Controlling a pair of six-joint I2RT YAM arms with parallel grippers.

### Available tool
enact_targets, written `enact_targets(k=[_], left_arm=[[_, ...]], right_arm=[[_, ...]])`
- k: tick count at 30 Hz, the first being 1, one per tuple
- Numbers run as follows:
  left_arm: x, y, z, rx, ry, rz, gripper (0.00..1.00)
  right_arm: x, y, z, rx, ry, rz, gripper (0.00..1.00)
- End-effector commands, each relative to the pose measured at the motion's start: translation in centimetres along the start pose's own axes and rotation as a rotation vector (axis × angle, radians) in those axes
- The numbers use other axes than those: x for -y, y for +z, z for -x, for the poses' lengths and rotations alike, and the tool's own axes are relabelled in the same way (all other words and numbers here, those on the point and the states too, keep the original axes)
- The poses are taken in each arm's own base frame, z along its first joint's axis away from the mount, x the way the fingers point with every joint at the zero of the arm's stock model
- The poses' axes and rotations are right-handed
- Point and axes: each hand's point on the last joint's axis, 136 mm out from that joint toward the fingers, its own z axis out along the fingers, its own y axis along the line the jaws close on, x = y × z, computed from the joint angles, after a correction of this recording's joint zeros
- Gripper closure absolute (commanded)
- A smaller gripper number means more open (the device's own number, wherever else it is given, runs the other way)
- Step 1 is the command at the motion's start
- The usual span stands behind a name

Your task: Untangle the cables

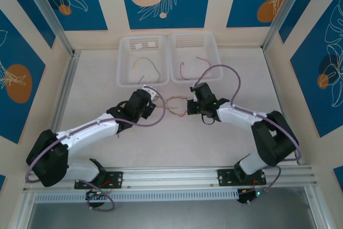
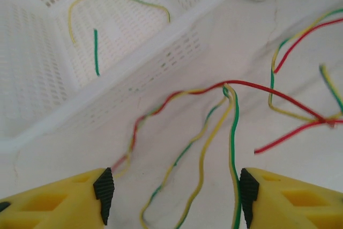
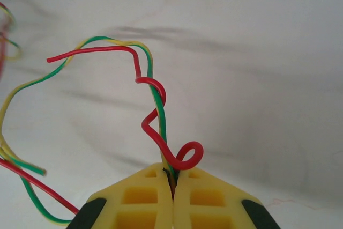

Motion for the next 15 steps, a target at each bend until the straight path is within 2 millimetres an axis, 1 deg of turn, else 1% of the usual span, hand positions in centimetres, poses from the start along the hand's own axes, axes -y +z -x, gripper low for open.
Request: enact_targets(k=[1,5,8,10,12,13,15], left_arm=[[-0.8,-1.6,2.1,0.102,-0.034,-0.008,0.34],[-1.2,-2.8,3.6,0.165,-0.063,-0.018,0.31],[-0.4,-3.2,4.4,0.216,-0.061,-0.074,0.30],[0.4,-3.6,5.0,0.248,-0.068,-0.124,0.29],[0.8,-4.3,5.7,0.298,-0.084,-0.159,0.28],[0.7,-4.9,6.2,0.340,-0.104,-0.168,0.28],[0.1,-6.7,7.5,0.446,-0.160,-0.181,0.29]], right_arm=[[0.5,-2.9,1.4,0.078,-0.055,-0.048,1.00],[1.8,-6.1,2.6,0.159,-0.085,-0.122,1.00],[2.1,-9.2,3.8,0.253,-0.092,-0.134,1.00],[1.6,-11.3,4.7,0.333,-0.084,-0.097,1.00],[0.3,-13.1,5.5,0.402,-0.110,-0.020,1.00],[-0.2,-14.0,6.0,0.433,-0.118,0.004,1.00],[-0.2,-15.4,6.8,0.482,-0.093,0.001,1.00]])
